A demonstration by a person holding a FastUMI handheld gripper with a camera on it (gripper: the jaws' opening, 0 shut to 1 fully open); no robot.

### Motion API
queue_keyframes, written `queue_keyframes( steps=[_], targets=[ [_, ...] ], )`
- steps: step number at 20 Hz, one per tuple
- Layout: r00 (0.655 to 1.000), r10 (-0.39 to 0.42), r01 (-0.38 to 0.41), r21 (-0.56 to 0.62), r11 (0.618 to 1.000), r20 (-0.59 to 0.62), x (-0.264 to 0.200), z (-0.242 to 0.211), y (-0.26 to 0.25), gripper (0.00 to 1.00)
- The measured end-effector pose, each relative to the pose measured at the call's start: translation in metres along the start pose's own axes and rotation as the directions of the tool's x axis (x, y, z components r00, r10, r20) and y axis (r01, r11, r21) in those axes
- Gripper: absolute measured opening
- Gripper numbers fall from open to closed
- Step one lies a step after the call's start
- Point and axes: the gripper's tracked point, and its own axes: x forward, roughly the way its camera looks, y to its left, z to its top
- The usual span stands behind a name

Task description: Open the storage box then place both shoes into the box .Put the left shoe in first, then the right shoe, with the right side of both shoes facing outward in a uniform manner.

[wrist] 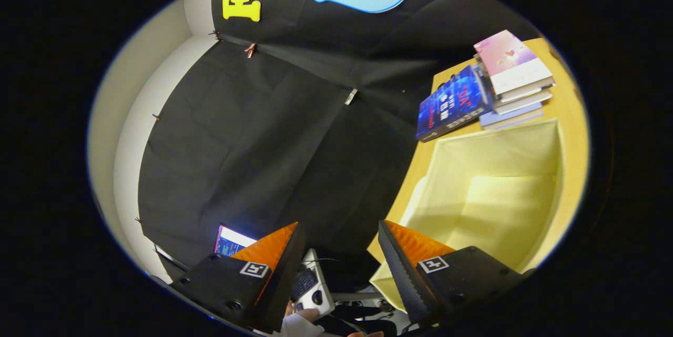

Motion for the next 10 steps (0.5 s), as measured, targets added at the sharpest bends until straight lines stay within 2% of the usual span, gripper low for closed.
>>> queue_keyframes(
  steps=[3, 5, 8, 10],
  targets=[
    [0.992, -0.107, 0.112, -0.06, 0.992, 0.072, -0.045, 0.017, -0.031, 0.89],
    [0.975, -0.195, 0.208, -0.129, 0.97, 0.105, -0.074, 0.02, -0.052, 0.92],
    [0.934, -0.324, 0.353, -0.25, 0.902, 0.148, -0.12, 0.021, -0.072, 0.97],
    [0.895, -0.413, 0.445, -0.29, 0.847, 0.166, -0.152, 0.016, -0.092, 0.97]
  ],
)
